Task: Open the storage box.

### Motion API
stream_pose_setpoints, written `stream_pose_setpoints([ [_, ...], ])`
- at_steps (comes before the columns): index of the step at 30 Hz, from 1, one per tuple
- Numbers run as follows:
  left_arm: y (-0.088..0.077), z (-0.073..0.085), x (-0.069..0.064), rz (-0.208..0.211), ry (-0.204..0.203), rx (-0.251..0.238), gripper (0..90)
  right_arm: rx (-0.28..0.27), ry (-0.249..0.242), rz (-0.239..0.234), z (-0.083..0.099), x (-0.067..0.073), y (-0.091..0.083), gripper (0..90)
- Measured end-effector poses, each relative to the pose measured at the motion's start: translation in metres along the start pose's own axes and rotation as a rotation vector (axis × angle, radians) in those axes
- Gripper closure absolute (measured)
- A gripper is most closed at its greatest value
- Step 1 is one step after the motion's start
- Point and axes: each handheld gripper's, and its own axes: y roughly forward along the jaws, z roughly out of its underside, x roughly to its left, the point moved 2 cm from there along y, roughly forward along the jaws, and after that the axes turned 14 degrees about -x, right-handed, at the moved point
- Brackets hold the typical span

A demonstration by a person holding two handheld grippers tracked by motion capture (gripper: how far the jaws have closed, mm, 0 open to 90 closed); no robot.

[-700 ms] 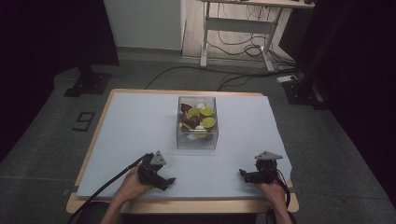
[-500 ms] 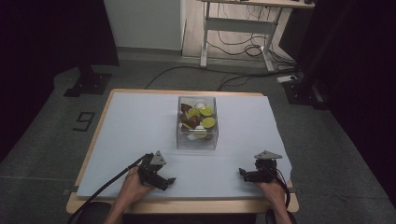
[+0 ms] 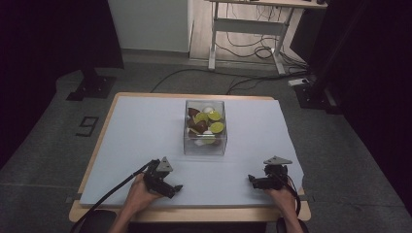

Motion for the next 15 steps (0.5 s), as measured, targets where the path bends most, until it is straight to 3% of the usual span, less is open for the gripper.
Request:
stream_pose_setpoints([
  [7,-0.001,0.000,0.001,0.005,0.000,0.002,1.2,0.019,0.007,-0.039,-0.002,0.003,-0.003,2.0],
  [8,-0.002,-0.001,0.001,0.001,-0.002,0.001,1.9,0.019,0.000,-0.062,-0.003,0.005,-0.005,3.8],
  [15,-0.006,-0.004,0.003,-0.024,-0.001,-0.007,6.9,0.026,-0.006,-0.083,-0.006,0.009,-0.011,4.0],
])
